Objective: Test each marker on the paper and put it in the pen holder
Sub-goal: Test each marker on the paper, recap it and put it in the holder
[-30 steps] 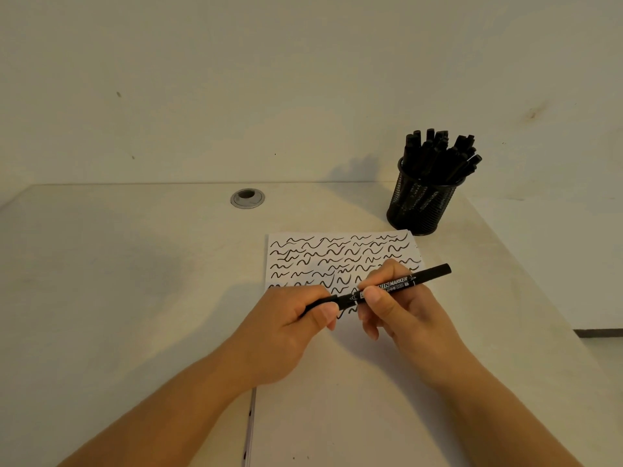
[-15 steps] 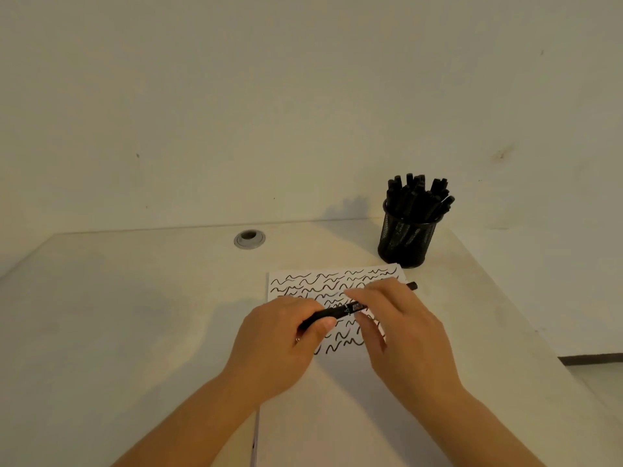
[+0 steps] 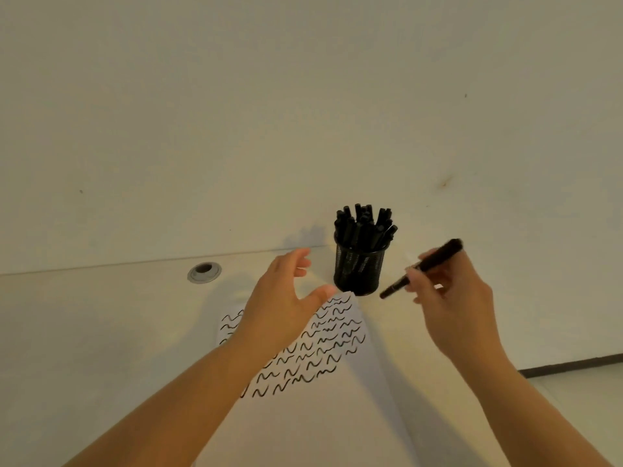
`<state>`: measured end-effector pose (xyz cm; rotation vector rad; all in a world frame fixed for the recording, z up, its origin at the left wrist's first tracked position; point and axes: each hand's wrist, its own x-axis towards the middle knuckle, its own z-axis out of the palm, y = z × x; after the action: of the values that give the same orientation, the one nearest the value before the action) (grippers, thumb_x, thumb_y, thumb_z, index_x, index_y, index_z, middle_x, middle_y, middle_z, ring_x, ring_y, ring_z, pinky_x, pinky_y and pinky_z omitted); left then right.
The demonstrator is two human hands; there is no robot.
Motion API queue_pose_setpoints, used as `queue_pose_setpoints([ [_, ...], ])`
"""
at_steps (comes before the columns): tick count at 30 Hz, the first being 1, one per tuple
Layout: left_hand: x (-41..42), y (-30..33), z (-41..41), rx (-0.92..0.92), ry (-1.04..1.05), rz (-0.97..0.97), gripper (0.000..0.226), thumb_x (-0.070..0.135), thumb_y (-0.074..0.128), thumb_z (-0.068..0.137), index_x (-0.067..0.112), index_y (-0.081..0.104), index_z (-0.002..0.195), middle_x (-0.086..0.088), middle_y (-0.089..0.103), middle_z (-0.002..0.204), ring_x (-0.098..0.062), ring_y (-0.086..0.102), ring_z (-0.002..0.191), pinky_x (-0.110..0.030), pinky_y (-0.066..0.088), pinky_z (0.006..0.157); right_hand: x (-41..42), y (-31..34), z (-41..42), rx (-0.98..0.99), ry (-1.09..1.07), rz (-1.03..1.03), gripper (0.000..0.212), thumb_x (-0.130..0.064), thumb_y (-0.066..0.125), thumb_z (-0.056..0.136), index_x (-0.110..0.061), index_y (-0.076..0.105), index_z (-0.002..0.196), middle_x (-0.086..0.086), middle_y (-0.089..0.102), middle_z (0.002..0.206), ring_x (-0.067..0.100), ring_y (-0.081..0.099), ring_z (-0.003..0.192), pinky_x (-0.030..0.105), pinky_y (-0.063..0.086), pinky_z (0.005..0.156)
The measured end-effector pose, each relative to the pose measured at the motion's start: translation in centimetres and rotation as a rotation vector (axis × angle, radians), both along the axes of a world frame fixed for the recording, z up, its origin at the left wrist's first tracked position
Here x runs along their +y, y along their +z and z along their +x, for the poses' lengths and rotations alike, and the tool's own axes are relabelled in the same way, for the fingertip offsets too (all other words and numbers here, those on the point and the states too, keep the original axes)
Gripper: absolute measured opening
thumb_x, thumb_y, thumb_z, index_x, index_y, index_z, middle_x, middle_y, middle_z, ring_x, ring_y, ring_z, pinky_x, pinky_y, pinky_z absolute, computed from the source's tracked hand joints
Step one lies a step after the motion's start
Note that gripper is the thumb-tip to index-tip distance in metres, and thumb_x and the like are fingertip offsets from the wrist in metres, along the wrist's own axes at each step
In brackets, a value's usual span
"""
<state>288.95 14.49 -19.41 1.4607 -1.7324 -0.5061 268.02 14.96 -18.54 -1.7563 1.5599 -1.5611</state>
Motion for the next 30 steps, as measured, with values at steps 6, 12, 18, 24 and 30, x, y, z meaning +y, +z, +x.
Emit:
queue_pose_setpoints([
  [6, -5.6, -2.3, -2.1, 0.025, 0.006, 0.229, 0.091, 0.049, 0.070, 0.070, 0.021, 0.021, 0.141, 0.003, 0.032, 0.145, -0.011, 0.034, 0.129, -0.027, 0.031, 0.098, -2.7, 1.5, -1.7, -0.296, 0.014, -0.014, 0.025, -0.010, 0.057, 0.087, -0.033, 0.045, 0.086, 0.002, 0.066, 0.085, 0.006, 0.067, 0.066, 0.013, 0.049, 0.054],
  [12, -8.5, -2.5, -5.0, 0.206, 0.003, 0.122, 0.099, 0.038, 0.078, 0.066, 0.023, 0.017, 0.142, 0.005, 0.032, 0.145, -0.009, 0.036, 0.128, -0.024, 0.030, 0.097, -4.4, 2.5, -2.3, -0.313, -0.025, -0.084, 0.028, -0.015, 0.058, 0.088, -0.036, 0.040, 0.091, -0.001, 0.066, 0.087, 0.004, 0.067, 0.067, 0.011, 0.050, 0.056],
  [18, -9.8, -3.1, -7.2, 0.341, 0.001, 0.056, 0.088, 0.033, 0.084, 0.057, 0.033, 0.031, 0.127, 0.015, 0.046, 0.122, -0.001, 0.044, 0.105, -0.011, 0.035, 0.080, -5.4, 2.4, -2.7, -0.189, -0.025, -0.086, 0.041, -0.019, 0.062, 0.085, -0.037, 0.032, 0.105, -0.006, 0.066, 0.080, 0.006, 0.067, 0.071, 0.018, 0.047, 0.063],
  [24, -10.5, -3.3, -8.1, 0.345, 0.139, 0.039, 0.093, 0.038, 0.083, 0.055, 0.025, 0.030, 0.129, 0.009, 0.053, 0.119, -0.011, 0.053, 0.105, -0.019, 0.041, 0.078, -6.3, 2.8, -2.5, -0.104, 0.004, -0.110, 0.050, -0.020, 0.063, 0.084, -0.049, 0.028, 0.104, -0.005, 0.067, 0.075, 0.007, 0.067, 0.068, 0.015, 0.046, 0.060],
  [30, -10.7, -3.3, -7.5, 0.224, 0.162, 0.018, 0.082, 0.046, 0.080, 0.054, 0.025, 0.040, 0.122, 0.007, 0.059, 0.115, -0.015, 0.059, 0.102, -0.023, 0.046, 0.075, -7.2, 2.7, -1.8, -0.133, 0.032, -0.129, 0.054, -0.019, 0.066, 0.082, -0.046, 0.031, 0.115, -0.005, 0.066, 0.076, 0.007, 0.068, 0.066, 0.022, 0.052, 0.064],
])
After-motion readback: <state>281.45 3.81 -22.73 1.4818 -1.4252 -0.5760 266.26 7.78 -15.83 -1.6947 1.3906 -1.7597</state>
